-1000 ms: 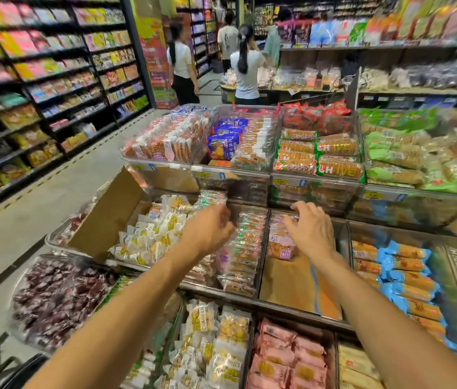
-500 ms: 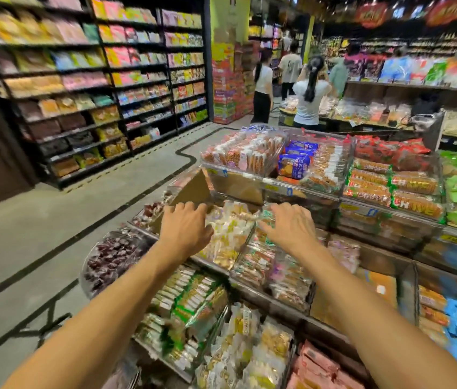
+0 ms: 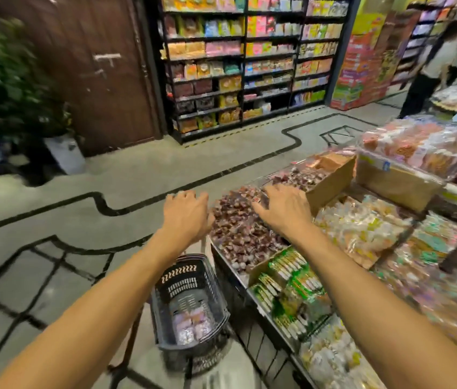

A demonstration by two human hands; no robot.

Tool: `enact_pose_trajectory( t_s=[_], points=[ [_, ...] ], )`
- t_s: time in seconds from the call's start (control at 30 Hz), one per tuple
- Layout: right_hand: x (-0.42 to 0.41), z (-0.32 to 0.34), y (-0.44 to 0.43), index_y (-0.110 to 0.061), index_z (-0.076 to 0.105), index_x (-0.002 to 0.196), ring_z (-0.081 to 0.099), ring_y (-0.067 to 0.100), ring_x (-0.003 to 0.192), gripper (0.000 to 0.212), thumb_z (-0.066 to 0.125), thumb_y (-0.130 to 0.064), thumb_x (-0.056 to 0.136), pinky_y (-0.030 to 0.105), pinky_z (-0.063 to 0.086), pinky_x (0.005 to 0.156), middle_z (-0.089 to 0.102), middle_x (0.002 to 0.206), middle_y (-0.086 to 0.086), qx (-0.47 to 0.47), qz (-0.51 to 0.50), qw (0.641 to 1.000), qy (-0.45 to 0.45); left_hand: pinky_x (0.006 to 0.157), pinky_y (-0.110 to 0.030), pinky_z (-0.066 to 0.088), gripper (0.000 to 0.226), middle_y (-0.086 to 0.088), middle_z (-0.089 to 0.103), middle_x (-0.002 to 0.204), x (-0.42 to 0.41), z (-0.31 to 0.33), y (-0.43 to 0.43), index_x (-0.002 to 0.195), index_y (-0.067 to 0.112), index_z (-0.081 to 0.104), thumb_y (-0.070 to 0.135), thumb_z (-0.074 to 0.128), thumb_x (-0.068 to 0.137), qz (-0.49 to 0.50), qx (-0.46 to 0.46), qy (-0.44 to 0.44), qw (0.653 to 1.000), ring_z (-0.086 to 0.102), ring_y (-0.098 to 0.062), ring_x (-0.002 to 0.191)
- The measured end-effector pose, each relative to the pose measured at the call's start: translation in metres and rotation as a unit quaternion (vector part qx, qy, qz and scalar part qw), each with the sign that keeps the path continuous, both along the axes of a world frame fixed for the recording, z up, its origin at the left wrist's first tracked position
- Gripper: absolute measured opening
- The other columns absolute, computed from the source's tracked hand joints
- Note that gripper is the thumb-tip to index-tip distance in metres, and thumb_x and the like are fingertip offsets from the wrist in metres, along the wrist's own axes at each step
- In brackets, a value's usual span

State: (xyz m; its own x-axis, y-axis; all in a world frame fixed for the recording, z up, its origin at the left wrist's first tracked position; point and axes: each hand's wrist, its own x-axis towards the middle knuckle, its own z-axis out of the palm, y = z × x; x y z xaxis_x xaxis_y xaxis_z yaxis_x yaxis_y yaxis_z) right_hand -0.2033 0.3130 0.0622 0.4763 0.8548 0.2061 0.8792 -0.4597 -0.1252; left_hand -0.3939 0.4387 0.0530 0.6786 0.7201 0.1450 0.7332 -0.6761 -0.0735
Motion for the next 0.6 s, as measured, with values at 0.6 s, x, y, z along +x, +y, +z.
enact_pose_trajectory(
  t_s=[0.6],
  points=[
    [-0.09,-0.141,0.23,-0.022,0.061,0.134,0.056,0.033,0.125,0.056,0.053,-0.061,0.095,0.048,0.039,0.105,0.066,0.129,0.011,-0.103,0.181,0.978,0.031,0.106,-0.047,0.039,0.049,-0.012,0.062,0.134,-0.084,-0.13,0.134,0.139,0.02,0.053,0.049,0.045,0.101,0.201,-0.06,0.088,0.974,0.057,-0.033,0.125]
  ],
)
